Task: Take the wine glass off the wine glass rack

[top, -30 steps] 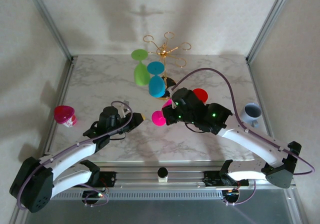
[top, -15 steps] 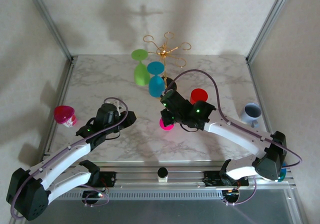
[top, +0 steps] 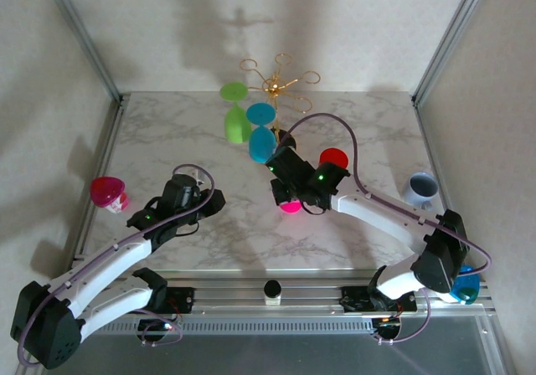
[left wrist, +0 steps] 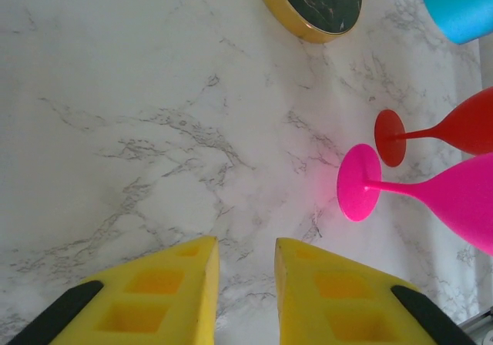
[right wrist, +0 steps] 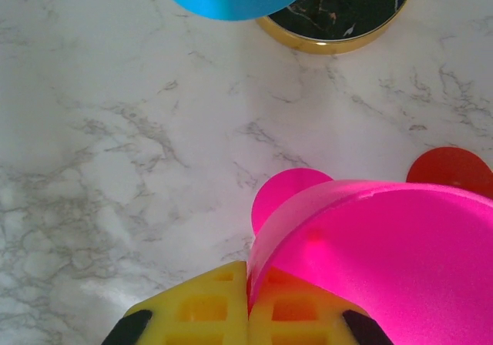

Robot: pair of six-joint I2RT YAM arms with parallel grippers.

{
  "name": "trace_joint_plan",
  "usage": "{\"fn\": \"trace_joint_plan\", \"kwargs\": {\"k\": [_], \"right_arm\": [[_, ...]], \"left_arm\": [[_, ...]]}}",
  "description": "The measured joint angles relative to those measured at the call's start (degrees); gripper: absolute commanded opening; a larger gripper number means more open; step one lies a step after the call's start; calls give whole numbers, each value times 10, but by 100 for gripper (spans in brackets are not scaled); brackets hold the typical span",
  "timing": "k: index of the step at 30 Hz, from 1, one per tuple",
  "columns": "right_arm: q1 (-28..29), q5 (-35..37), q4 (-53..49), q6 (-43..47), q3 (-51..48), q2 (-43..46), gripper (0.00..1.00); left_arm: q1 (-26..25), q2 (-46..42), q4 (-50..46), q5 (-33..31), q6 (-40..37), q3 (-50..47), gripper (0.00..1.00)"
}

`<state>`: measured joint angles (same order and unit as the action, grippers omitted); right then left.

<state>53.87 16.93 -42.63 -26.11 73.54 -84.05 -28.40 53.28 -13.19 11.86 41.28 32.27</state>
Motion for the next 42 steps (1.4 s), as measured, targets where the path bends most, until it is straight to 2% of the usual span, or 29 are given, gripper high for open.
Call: {"fn": "trace_joint_plan", "kwargs": {"k": [15,32,42], "right_arm": [[-52,-7,11,17,0,-23,0],[-58,-21,12,25,0,-43,0],[-59,-20,12,29,0,-48,23]], "left_arm": [[0,13,0,-6,-6,1,27],[0,31,2,-6,-8,3,27],[0,31,5,-6,-8,3,27]]}}
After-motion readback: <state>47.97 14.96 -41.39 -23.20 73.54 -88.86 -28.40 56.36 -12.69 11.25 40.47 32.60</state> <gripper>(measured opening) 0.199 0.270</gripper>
